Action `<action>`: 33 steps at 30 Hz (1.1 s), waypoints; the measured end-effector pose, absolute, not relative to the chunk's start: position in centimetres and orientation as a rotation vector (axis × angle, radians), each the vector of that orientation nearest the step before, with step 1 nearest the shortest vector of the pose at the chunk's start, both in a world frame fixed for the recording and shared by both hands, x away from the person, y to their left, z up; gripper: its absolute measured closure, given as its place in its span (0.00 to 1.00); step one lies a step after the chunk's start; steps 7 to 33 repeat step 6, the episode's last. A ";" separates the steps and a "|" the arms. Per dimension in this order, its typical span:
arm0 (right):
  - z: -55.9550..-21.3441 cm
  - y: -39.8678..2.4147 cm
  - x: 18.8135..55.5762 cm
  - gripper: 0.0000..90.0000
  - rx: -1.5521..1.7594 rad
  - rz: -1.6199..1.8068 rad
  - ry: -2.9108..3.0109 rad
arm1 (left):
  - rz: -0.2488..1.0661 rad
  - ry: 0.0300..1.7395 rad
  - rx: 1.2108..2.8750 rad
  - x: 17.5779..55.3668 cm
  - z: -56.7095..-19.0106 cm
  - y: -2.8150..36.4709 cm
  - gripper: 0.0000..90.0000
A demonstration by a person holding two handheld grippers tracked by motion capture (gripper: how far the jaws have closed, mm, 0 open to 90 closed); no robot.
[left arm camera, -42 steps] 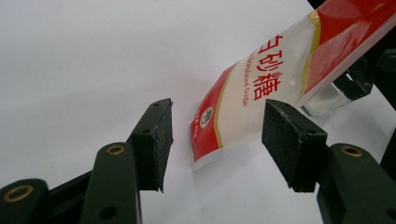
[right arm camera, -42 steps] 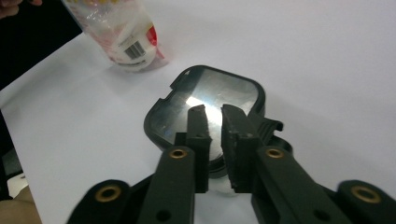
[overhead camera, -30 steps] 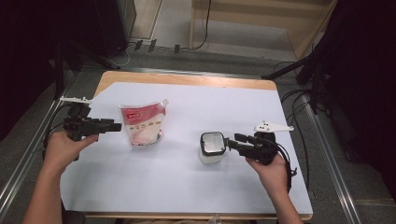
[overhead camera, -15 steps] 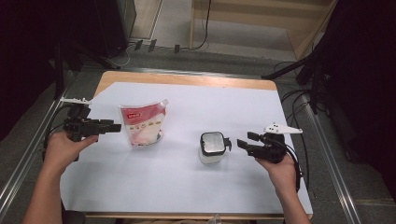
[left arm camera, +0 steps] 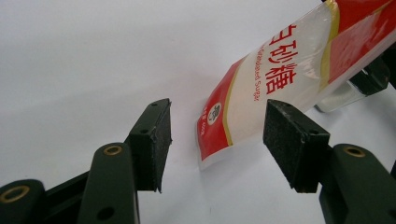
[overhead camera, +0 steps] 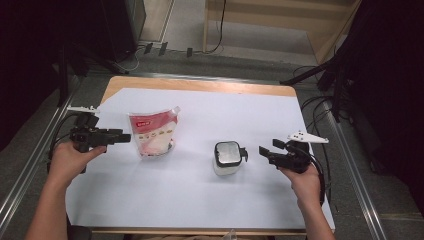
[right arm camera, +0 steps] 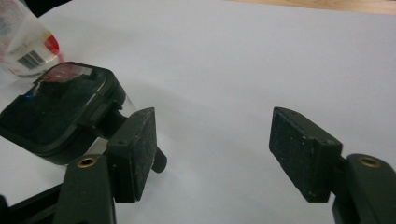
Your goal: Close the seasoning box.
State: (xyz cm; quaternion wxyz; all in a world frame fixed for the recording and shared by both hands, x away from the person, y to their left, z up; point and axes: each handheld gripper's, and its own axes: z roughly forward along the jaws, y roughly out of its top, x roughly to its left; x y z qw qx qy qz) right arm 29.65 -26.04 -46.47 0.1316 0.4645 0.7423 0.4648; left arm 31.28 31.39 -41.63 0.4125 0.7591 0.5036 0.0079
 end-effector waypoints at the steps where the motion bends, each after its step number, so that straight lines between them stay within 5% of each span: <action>1: -46.5 -26.1 29.7 0.36 1.349 1.343 2.153 | 0.018 1.266 1.908 31.3 -41.7 31.4 0.47; 33: -46.6 -26.1 29.7 0.34 1.345 1.332 2.142 | 0.017 1.275 1.901 31.3 -41.7 31.5 0.47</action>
